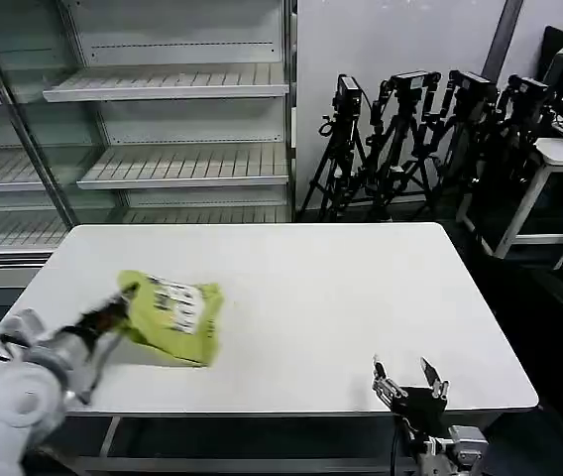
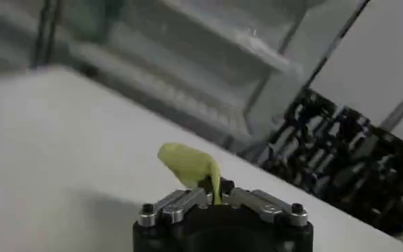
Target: Fold and organize the clothes.
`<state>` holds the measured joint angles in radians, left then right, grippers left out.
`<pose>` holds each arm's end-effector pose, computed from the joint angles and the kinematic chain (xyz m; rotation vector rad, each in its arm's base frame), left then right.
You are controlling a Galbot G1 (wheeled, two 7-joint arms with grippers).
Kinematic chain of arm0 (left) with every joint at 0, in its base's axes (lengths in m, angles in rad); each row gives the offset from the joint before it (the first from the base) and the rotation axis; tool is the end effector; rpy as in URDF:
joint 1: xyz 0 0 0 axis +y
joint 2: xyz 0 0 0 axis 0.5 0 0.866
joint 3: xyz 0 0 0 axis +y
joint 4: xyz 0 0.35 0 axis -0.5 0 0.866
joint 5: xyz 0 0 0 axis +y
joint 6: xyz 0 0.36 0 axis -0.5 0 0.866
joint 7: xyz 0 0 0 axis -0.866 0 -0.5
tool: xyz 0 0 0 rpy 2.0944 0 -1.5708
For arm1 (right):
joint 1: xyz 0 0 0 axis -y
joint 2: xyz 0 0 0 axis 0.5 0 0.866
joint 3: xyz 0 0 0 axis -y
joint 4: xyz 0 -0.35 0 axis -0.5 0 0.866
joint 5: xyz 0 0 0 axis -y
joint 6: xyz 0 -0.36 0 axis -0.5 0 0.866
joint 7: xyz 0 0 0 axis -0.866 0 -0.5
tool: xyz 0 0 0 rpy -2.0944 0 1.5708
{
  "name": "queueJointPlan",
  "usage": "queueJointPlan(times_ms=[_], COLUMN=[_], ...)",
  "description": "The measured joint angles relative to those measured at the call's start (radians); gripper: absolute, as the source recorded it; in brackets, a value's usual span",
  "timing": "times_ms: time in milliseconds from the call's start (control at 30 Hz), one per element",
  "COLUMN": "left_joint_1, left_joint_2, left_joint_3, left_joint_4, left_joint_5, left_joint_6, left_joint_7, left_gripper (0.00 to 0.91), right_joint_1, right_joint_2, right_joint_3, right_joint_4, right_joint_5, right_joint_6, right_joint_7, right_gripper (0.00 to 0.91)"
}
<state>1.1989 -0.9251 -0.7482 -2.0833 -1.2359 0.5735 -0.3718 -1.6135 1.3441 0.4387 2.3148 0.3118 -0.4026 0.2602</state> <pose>0.2878 0.1602 -0.1416 -0.0296 -2.7915 0.5576 0.1645 -0.0020 -0.2332 0.0042 -2.8578 -0.1390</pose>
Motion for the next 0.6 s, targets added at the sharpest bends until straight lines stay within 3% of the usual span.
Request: queueJointPlan(times_ms=[267, 600], left_joint_1=[0.040, 0.034], left_joint_2=[0.117, 0.074], left_joint_3=[-0.033, 0.304], left_joint_4=[-0.101, -0.088], left_joint_5=[0.166, 0.588], left_joint_6=[-0.001, -0.026], left_joint_7=[0.068, 0.137], left_gripper=[0.040, 0.040], right_joint_1=[0.015, 0.008], right_joint_2=[-0.002, 0.001], right_joint_3=[-0.009, 0.000], right_joint_4=[-0.010, -0.003], right_joint_5=[0.006, -0.001], right_joint_6=[0.002, 0.003], right_joint_7=[-0.001, 0.000], right_gripper=[0.907, 0.907])
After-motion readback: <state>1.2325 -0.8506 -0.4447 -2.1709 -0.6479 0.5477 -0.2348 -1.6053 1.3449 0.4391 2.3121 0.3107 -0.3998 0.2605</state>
